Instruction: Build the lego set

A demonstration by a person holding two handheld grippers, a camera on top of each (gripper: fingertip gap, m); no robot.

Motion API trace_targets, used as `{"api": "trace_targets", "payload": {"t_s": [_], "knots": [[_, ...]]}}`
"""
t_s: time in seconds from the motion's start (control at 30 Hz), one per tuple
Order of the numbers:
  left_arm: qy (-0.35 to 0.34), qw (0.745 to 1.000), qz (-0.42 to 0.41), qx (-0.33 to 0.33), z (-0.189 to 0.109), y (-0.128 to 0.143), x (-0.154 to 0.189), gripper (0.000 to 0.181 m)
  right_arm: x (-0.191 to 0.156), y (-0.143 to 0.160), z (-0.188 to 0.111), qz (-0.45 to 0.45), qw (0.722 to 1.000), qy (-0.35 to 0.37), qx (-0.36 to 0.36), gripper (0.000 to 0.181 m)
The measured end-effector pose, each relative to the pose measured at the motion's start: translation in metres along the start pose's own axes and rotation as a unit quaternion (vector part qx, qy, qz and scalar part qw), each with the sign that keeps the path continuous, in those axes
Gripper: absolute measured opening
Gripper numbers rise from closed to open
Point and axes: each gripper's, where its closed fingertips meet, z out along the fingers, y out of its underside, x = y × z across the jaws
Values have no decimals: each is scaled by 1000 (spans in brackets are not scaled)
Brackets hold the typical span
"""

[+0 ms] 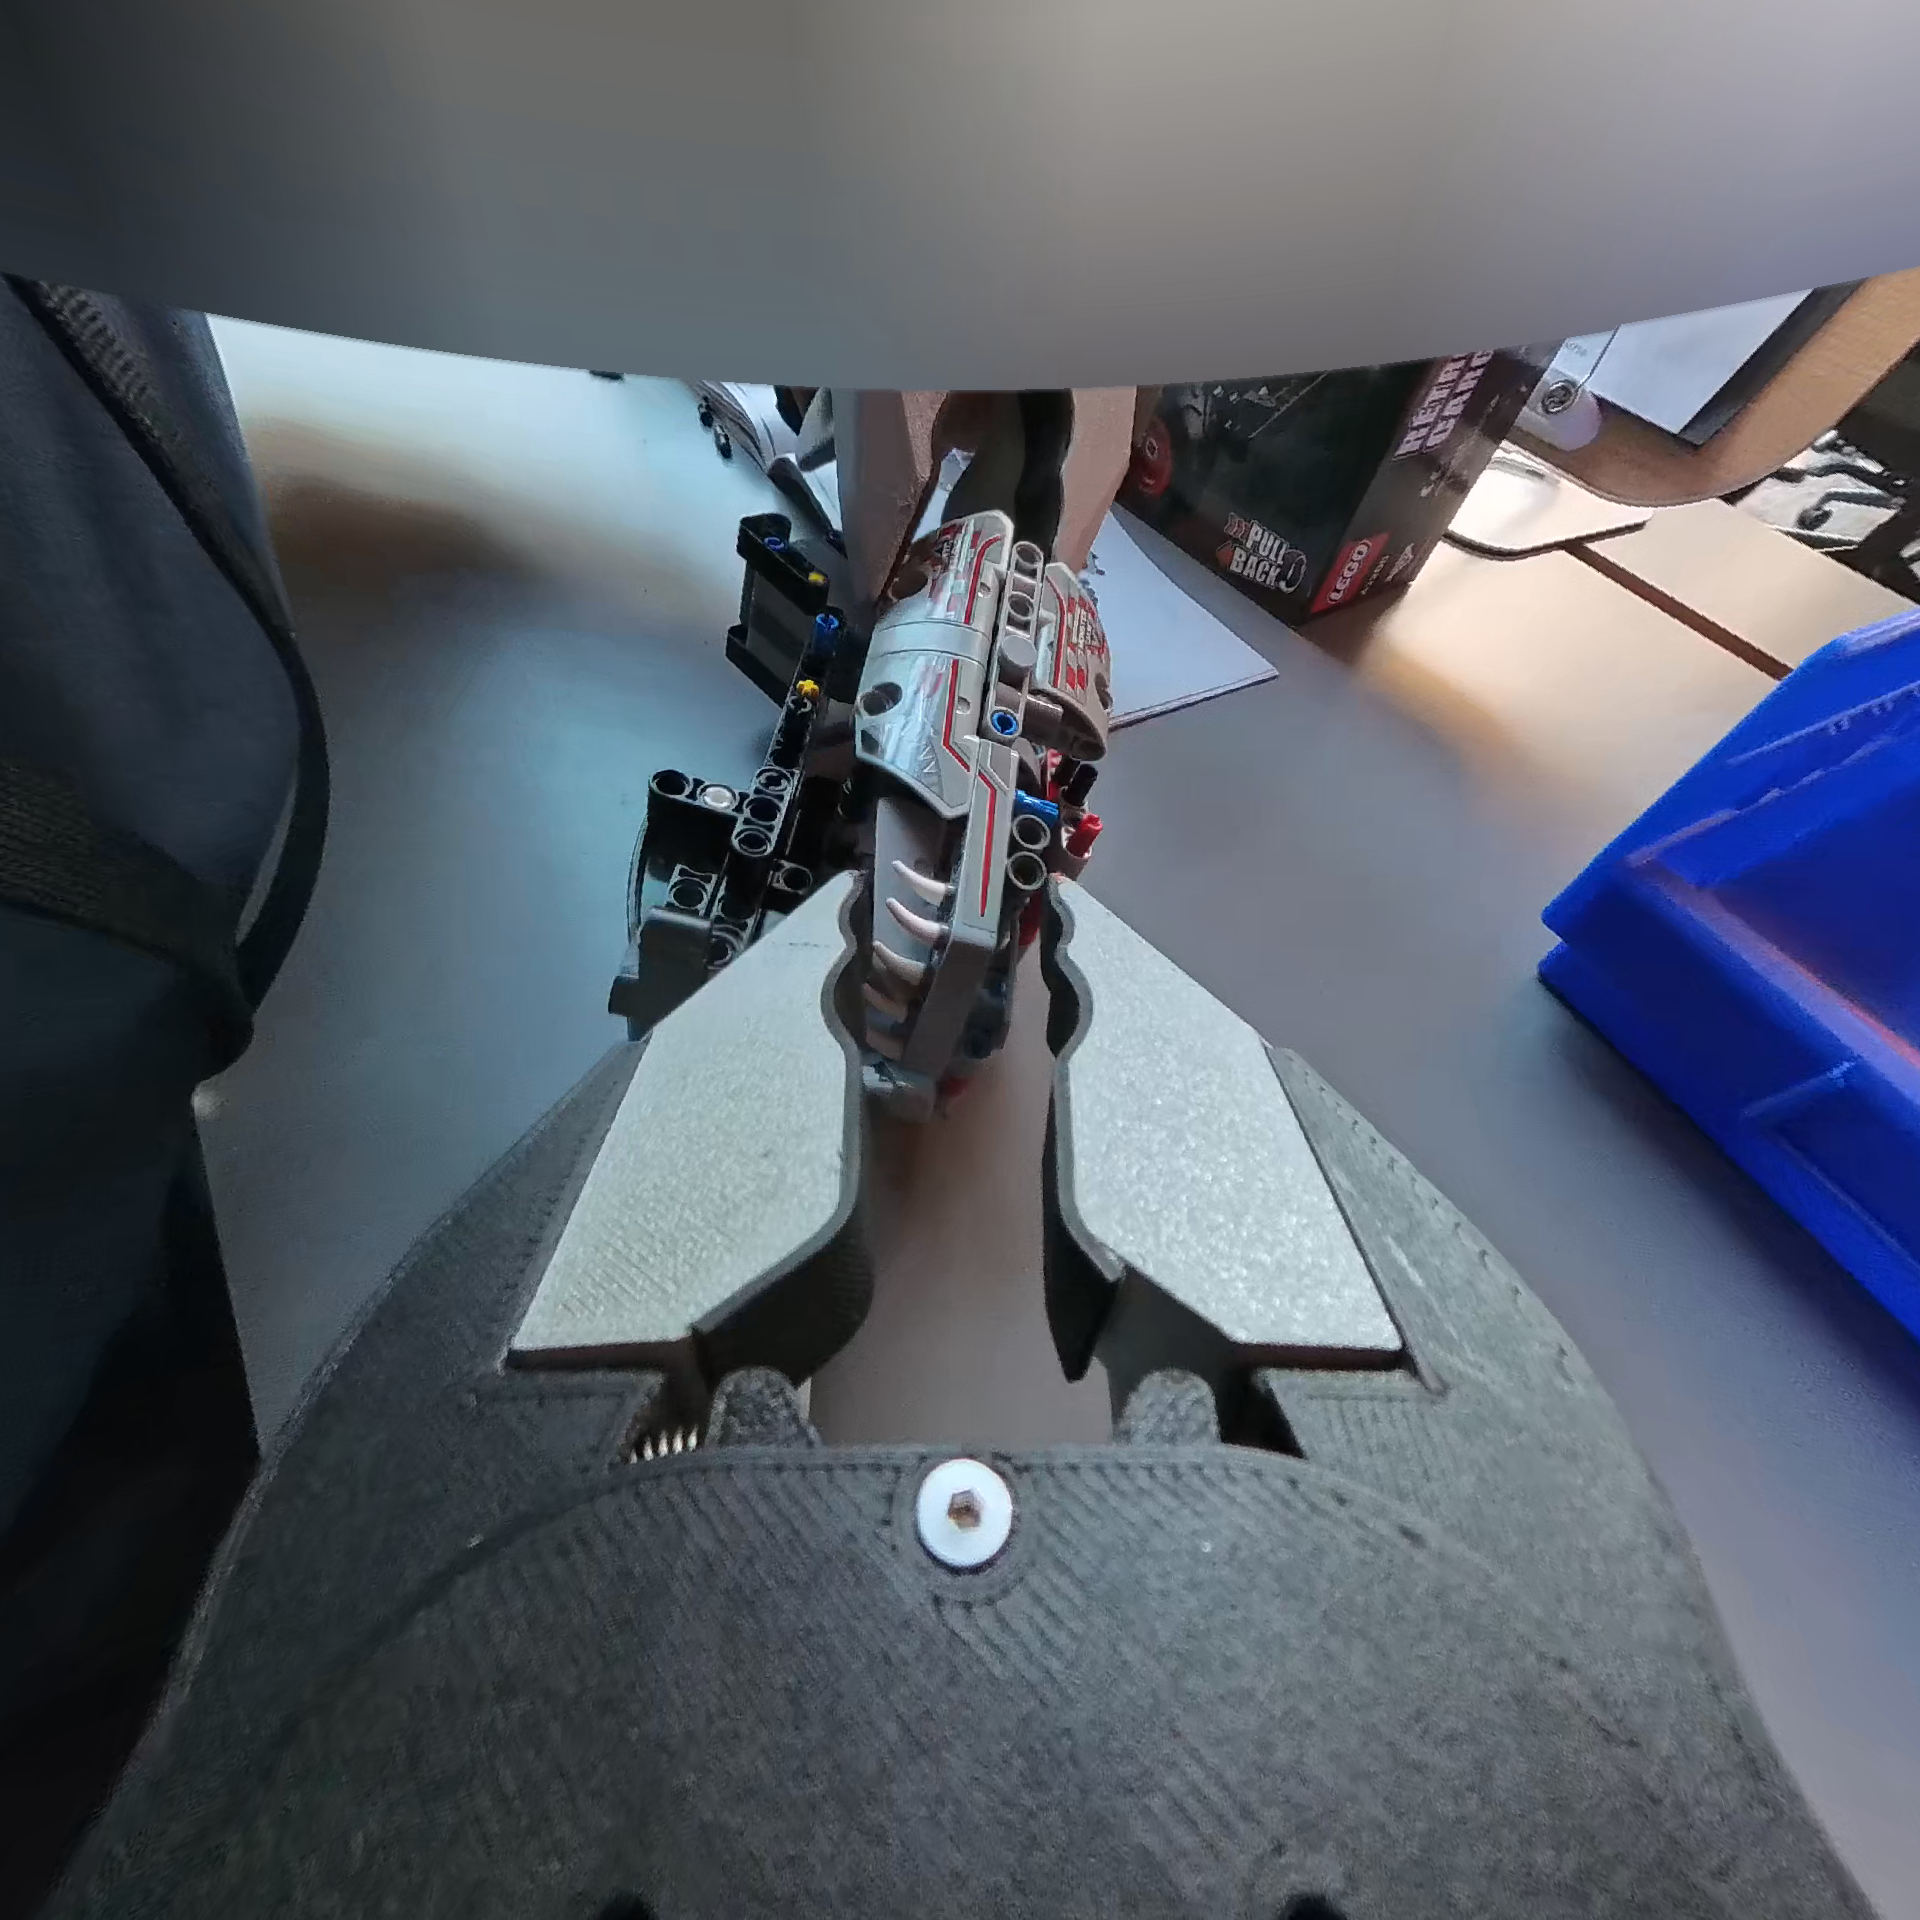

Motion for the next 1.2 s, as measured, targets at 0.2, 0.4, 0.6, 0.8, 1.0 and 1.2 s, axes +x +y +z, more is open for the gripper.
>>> {"api": "trace_targets", "payload": {"t_s": [0.2,0.4,0.6,0.8,1.0,1.2], "knots": [[-27,999,14,-8,-4,-4,-4,37,1,3,0,0,1000,0,-10,30],[-67,995,68,-14,-2,-22,4,46,2,3,1,-1,1000,-2,-20,30],[-89,986,128,-61,21,-18,3,44,0,3,1,-3,999,-8,-31,30],[-78,986,138,-56,26,-14,8,32,-6,2,2,-6,999,-21,-36,30],[-63,985,148,-62,29,-13,13,29,-8,3,3,-17,999,-11,-38,28],[-49,988,135,-63,30,-8,22,24,-15,1,3,-11,999,-28,-32,29]]}}
